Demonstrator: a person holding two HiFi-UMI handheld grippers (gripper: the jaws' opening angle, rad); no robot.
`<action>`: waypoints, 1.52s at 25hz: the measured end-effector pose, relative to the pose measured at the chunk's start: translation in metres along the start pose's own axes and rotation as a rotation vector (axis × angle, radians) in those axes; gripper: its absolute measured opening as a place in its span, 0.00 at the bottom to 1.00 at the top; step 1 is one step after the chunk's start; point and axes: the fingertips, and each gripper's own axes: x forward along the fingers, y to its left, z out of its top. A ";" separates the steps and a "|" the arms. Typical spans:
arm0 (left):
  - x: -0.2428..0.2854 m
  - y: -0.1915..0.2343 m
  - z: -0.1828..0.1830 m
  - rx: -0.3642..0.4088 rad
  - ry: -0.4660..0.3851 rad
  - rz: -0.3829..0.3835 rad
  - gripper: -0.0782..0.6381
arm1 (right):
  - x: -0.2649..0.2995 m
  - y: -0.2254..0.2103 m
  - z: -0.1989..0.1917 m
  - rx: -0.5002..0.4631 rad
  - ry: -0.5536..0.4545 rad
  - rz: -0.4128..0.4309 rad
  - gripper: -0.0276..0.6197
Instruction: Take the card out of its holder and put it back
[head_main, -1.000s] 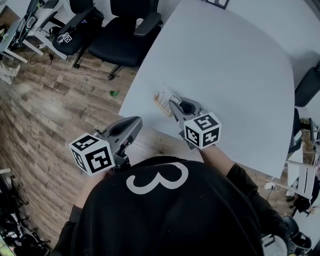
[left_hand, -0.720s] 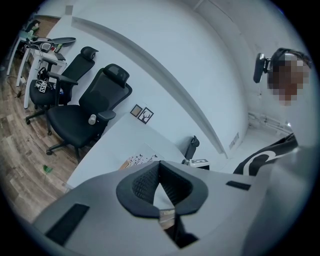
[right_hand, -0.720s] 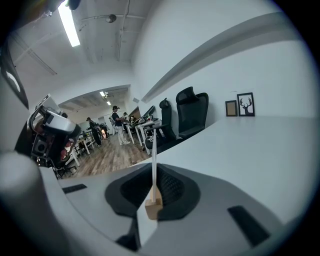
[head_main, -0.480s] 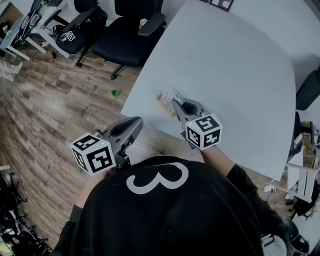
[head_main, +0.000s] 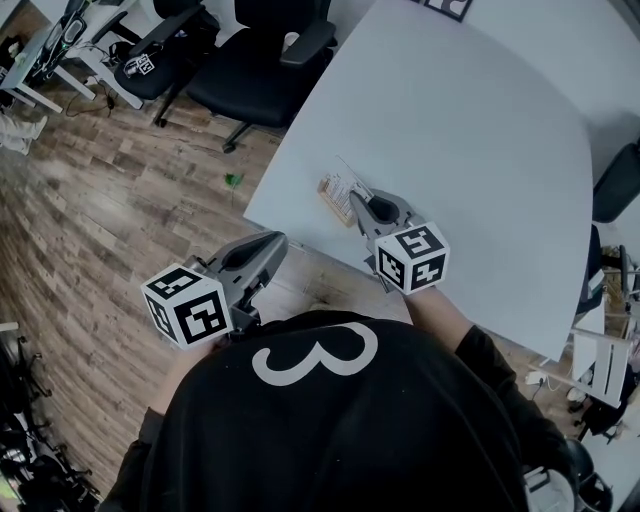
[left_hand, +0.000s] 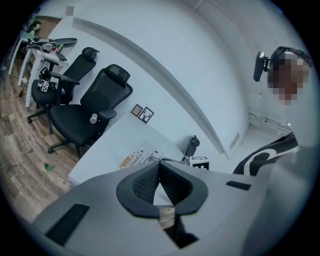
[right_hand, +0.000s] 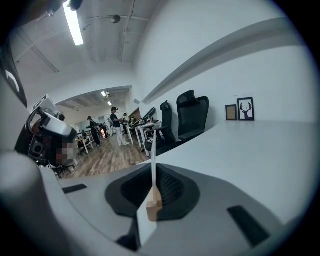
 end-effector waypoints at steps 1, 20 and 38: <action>-0.001 0.000 -0.001 -0.001 0.000 0.001 0.13 | -0.001 0.000 0.001 -0.001 -0.003 -0.001 0.08; -0.018 -0.007 0.005 0.007 -0.022 -0.006 0.13 | -0.030 0.007 0.053 -0.091 -0.110 -0.023 0.08; -0.064 -0.041 -0.011 0.049 -0.005 -0.128 0.13 | -0.112 0.087 0.081 0.005 -0.230 -0.026 0.08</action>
